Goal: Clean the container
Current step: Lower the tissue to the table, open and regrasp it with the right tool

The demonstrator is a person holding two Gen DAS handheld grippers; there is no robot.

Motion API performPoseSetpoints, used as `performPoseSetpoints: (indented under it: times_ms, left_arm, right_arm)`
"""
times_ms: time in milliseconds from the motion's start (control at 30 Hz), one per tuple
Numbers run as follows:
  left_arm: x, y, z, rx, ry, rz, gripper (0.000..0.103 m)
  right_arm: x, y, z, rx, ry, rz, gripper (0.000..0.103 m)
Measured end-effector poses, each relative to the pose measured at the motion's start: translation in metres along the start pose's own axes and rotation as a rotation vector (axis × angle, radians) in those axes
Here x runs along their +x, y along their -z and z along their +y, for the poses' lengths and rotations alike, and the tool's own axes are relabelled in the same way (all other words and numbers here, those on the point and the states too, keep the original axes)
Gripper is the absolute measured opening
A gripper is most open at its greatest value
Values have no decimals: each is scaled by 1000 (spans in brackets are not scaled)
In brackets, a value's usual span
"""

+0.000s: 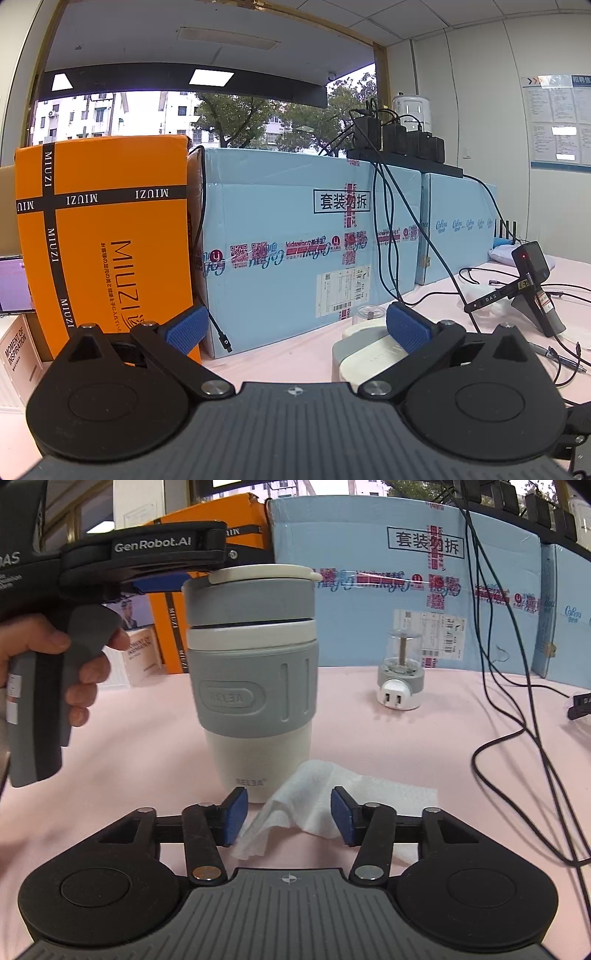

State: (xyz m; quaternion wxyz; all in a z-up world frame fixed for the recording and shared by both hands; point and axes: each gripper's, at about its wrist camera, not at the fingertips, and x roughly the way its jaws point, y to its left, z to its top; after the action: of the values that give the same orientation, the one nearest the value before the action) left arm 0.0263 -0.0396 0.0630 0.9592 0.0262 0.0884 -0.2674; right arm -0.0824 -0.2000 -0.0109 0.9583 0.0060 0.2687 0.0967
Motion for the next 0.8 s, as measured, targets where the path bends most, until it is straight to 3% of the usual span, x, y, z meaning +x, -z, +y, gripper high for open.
performPoseSetpoints:
  times_ms: [67, 167, 533, 800]
  left_arm:
    - [0, 0, 0, -2, -1, 0, 103]
    - [0, 0, 0, -2, 1, 0, 103]
    - [1, 1, 0, -6, 2, -4, 103]
    - [1, 1, 1, -10, 5, -4, 103]
  right_arm:
    - [-5, 0, -1, -17, 5, -14, 65]
    - [-10, -1, -2, -46, 26, -24, 76]
    - [-13, 9, 3, -229, 58, 34, 79]
    - [12, 3, -15, -174, 85, 79, 80]
